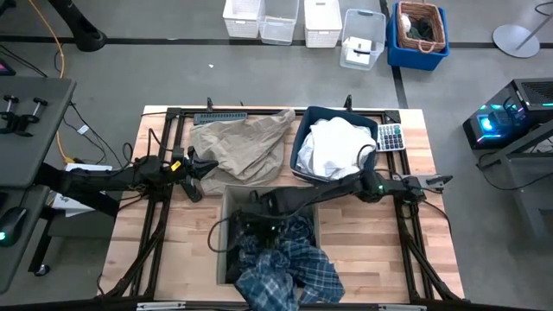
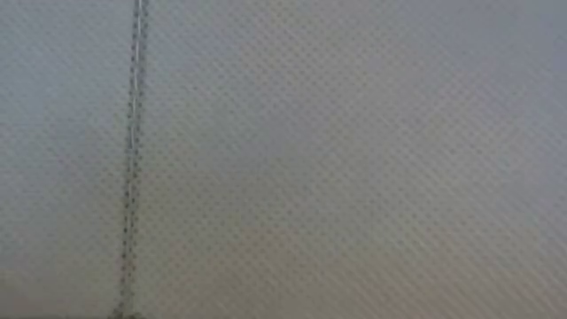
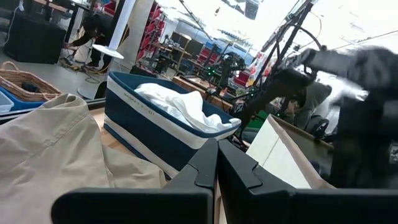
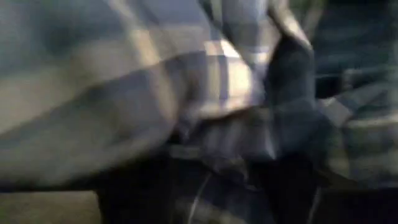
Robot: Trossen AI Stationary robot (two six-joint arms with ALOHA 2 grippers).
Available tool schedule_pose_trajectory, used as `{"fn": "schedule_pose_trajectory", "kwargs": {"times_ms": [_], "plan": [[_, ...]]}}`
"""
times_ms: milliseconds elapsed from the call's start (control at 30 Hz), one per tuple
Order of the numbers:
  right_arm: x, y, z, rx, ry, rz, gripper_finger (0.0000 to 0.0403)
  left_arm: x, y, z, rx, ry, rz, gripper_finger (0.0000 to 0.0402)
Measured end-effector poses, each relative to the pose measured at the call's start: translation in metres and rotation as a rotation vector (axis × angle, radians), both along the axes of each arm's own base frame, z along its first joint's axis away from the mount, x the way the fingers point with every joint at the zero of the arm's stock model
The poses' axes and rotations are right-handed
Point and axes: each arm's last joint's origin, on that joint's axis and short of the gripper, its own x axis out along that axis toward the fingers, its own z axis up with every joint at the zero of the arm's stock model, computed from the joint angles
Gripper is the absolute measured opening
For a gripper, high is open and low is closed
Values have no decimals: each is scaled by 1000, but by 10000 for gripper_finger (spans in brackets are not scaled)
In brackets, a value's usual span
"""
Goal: Sort clothes
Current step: Put the blue checkered polo shirt into the white laundry bin
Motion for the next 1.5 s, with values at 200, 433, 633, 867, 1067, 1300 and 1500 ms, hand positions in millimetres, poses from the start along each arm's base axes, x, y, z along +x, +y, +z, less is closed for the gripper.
{"fn": "schedule_pose_trajectory", "kwargs": {"times_ms": [200, 433, 633, 867, 1067, 1300, 1500], "plan": [[-15, -32, 62, 16, -135, -41, 217, 0, 0, 0, 0, 1, 0, 0], [-59, -53, 142, 109, -277, -19, 216, 0, 0, 0, 0, 0, 0, 0], [-143, -11, 194, 53, -190, -23, 216, 0, 0, 0, 0, 0, 0, 0], [-231, 88, 167, -24, -10, -159, 216, 0, 0, 0, 0, 0, 0, 0], [-258, 156, 96, 297, 0, -305, 216, 0, 0, 0, 0, 0, 0, 0], [-263, 137, 56, 177, -150, -547, 216, 0, 0, 0, 0, 0, 0, 0], [-268, 129, 53, 133, -184, -556, 216, 0, 0, 0, 0, 0, 0, 0]]}}
